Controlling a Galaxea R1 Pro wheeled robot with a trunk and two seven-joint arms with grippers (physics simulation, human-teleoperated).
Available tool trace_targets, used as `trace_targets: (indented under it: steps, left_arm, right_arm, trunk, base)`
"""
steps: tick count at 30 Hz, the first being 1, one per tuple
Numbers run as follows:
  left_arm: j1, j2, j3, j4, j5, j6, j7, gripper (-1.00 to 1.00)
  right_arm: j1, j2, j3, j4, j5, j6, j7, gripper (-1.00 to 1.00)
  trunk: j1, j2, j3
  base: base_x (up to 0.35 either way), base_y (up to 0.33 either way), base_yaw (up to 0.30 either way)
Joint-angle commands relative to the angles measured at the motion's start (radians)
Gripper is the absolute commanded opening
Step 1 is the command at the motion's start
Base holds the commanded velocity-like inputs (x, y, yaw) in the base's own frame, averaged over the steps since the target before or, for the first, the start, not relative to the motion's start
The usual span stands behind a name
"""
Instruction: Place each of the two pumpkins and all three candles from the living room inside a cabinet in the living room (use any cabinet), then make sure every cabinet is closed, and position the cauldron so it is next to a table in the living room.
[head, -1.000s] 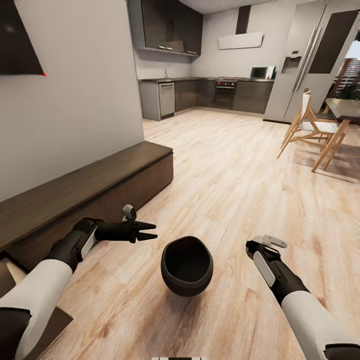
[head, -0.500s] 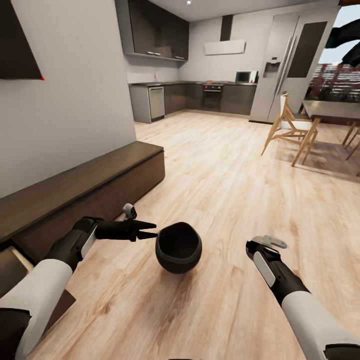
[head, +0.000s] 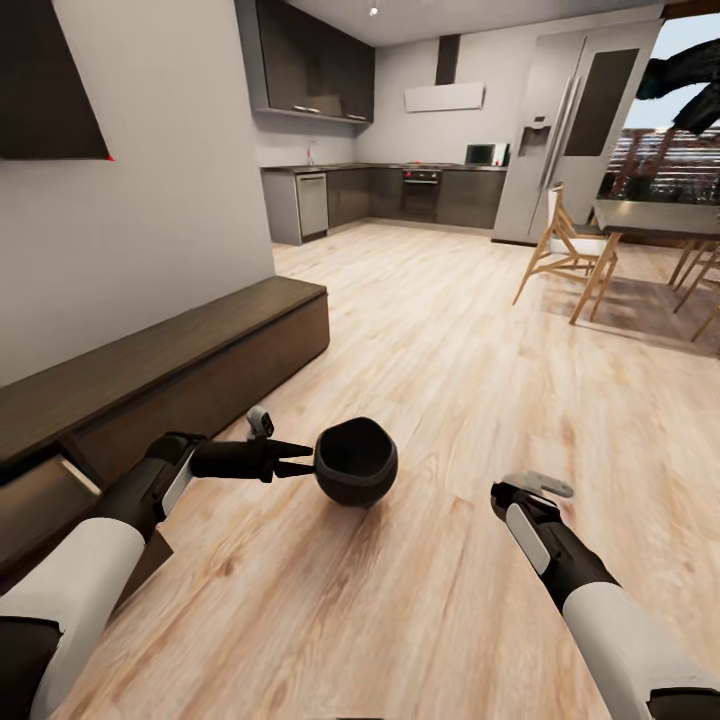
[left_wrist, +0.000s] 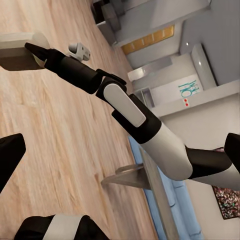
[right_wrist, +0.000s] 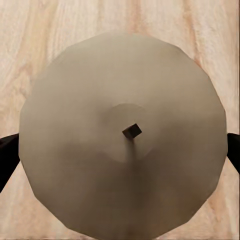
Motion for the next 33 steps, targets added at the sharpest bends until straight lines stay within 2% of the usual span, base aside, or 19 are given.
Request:
trace_targets:
  steps: [1,14,22,26,33]
  left_arm:
    - [-0.001,0.001,-0.004,0.000,0.001,0.011,-0.005,1.00]
    - [0.000,0.002,-0.004,-0.006,0.001,0.011,-0.005,1.00]
    - [0.000,0.002,-0.004,-0.007,0.001,0.011,-0.005,1.00]
    - [-0.001,0.001,-0.005,-0.011,0.000,0.011,-0.005,1.00]
    - [-0.001,0.002,-0.006,-0.088,0.000,0.011,-0.005,1.00]
  right_arm:
    - [0.000,-0.001,0.006,-0.002,-0.004,0.005,-0.008,-1.00]
    - [0.001,0.000,0.007,-0.001,-0.004,0.003,-0.006,-1.00]
    - [0.001,0.000,0.007,0.000,-0.003,0.005,-0.008,-1.00]
    - [0.001,0.000,0.007,0.001,-0.004,0.005,-0.008,-1.00]
    - [0.001,0.000,0.007,0.003,-0.004,0.005,-0.008,-1.00]
  trunk:
    - [-0.001,0.000,-0.001]
    - [-0.001,0.000,0.001]
    - [-0.001,0.000,0.008]
    - [-0.003,0.000,0.027]
    - [-0.006,0.002,0.061]
  base:
    - [-0.344,0.000,-0.001]
    - [-0.332,-0.057,0.033]
    - [-0.086,-0.036,0.212]
    - [-0.005,-0.002,0.237]
    - [-0.001,0.000,0.238]
